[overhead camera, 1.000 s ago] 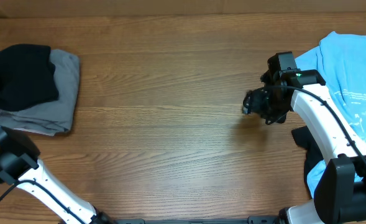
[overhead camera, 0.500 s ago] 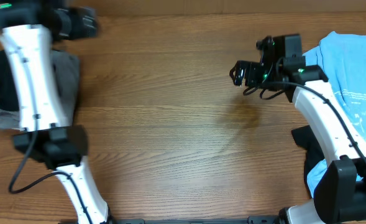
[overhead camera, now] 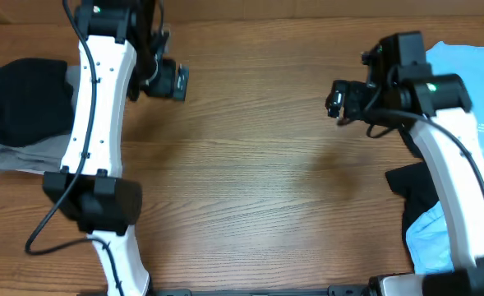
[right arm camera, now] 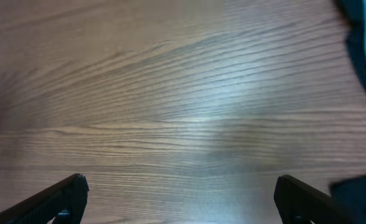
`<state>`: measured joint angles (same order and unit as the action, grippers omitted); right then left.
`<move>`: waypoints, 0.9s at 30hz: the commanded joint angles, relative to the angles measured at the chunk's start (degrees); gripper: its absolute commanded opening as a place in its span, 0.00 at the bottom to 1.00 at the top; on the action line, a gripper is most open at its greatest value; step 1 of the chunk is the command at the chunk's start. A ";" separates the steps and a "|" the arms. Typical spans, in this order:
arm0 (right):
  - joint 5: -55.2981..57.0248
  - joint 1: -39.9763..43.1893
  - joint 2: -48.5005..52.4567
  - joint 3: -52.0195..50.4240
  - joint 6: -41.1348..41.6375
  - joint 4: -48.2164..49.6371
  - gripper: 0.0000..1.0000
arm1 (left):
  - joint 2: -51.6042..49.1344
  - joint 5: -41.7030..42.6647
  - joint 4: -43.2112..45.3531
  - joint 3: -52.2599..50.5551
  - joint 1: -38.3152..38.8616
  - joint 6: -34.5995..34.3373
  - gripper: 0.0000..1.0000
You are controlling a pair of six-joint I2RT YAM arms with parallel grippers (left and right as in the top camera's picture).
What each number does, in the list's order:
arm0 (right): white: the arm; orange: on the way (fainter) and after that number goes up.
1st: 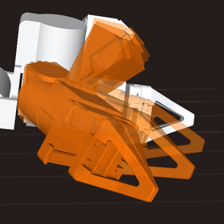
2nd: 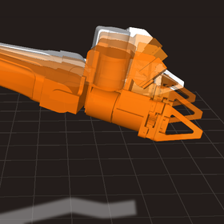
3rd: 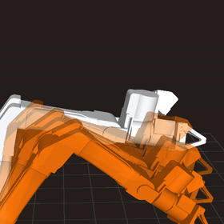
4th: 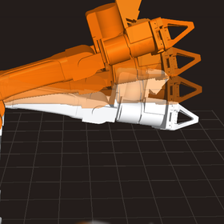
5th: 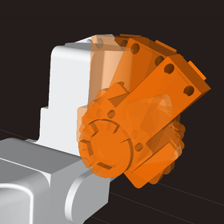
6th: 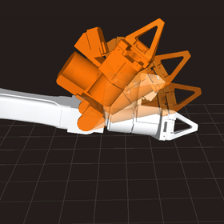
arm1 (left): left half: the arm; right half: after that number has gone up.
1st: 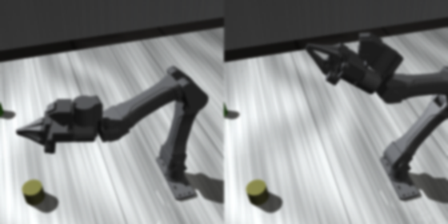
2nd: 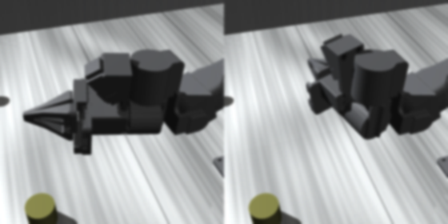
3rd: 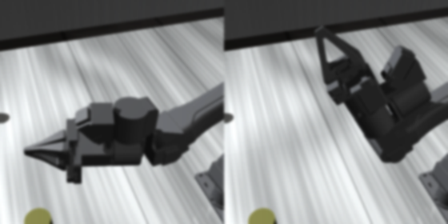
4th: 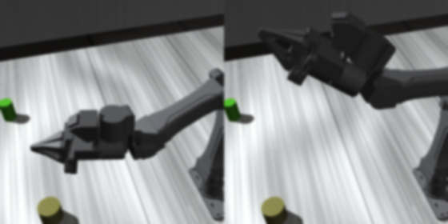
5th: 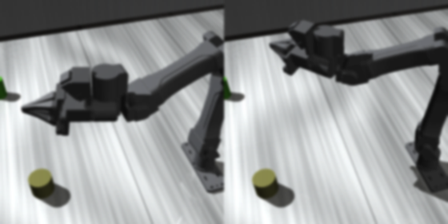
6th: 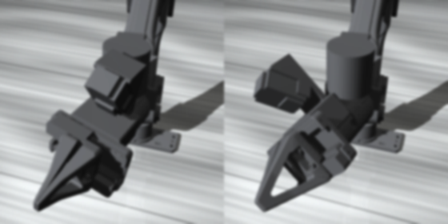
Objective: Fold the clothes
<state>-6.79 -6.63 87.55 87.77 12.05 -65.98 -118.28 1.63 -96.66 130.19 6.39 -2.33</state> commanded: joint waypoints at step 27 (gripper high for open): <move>14.71 -0.37 -55.08 -43.58 4.31 14.05 1.00 | 83.19 -21.29 34.67 -62.12 0.28 -1.95 1.00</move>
<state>6.92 -6.85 32.58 44.56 16.05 -51.07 -35.53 -17.89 -60.03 68.53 6.39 -4.14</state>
